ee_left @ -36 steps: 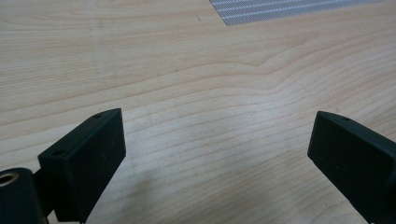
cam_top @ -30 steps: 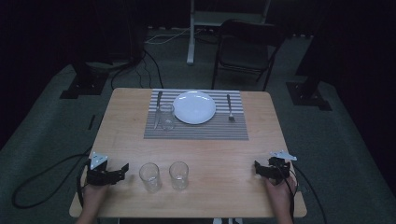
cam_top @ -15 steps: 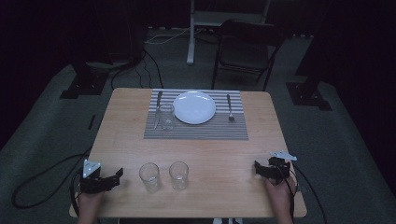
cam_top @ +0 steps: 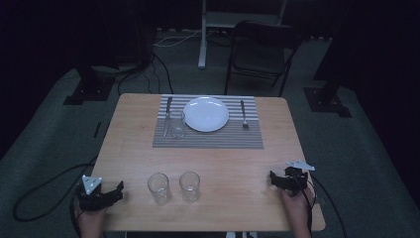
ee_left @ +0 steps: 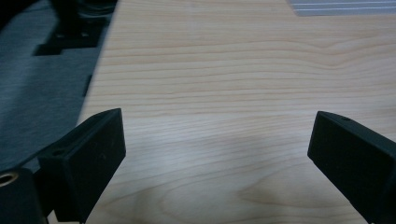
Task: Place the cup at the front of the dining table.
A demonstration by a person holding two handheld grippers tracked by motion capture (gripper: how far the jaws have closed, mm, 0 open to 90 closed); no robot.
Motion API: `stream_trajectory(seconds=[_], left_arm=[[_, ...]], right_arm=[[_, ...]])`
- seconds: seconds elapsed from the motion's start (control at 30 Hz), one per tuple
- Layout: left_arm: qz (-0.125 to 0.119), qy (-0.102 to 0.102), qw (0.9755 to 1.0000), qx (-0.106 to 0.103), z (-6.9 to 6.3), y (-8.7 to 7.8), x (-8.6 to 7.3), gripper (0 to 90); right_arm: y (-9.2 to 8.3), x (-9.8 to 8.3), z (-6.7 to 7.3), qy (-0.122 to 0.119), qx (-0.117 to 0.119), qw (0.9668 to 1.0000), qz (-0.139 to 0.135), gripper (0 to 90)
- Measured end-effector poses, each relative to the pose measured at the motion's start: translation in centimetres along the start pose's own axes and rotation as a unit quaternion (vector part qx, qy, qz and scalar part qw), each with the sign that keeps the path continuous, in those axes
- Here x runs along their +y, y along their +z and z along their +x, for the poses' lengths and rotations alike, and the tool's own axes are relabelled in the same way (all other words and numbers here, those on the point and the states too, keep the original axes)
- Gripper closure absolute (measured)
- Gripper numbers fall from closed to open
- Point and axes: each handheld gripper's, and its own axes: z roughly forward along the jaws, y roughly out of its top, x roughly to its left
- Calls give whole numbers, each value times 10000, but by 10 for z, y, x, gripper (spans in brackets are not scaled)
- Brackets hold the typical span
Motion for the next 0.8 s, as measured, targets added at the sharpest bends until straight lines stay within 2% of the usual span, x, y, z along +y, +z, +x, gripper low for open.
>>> stream_trajectory(seconds=[0.03,0.07,0.13,0.17,0.2,0.27,0.43,0.73,0.8], left_arm=[[0,0,10000,0,0,0,0,47],[-1,-8,9998,216,1,-1,0,47],[12,-76,9996,275,3,-2,-1,46],[68,-205,9990,386,5,-2,-2,46],[68,-205,9990,386,5,-2,-2,46],[60,-201,9985,514,7,-2,-1,46],[134,-171,9988,427,8,3,-1,46],[252,-50,9983,524,5,4,1,46],[256,-65,9985,486,6,4,1,46]], right_arm=[[0,0,0,0,0,10000,0,126],[0,0,0,-3,-2,10000,2,126],[0,0,0,-2,-2,10000,1,126],[0,0,0,-4,-1,10000,2,126],[0,0,0,-1,-2,10000,3,126],[0,0,0,-2,-1,10000,0,126],[0,0,0,-4,-1,10000,1,126],[0,0,0,-2,-1,10000,0,126],[0,0,0,1,1,10000,1,126]])
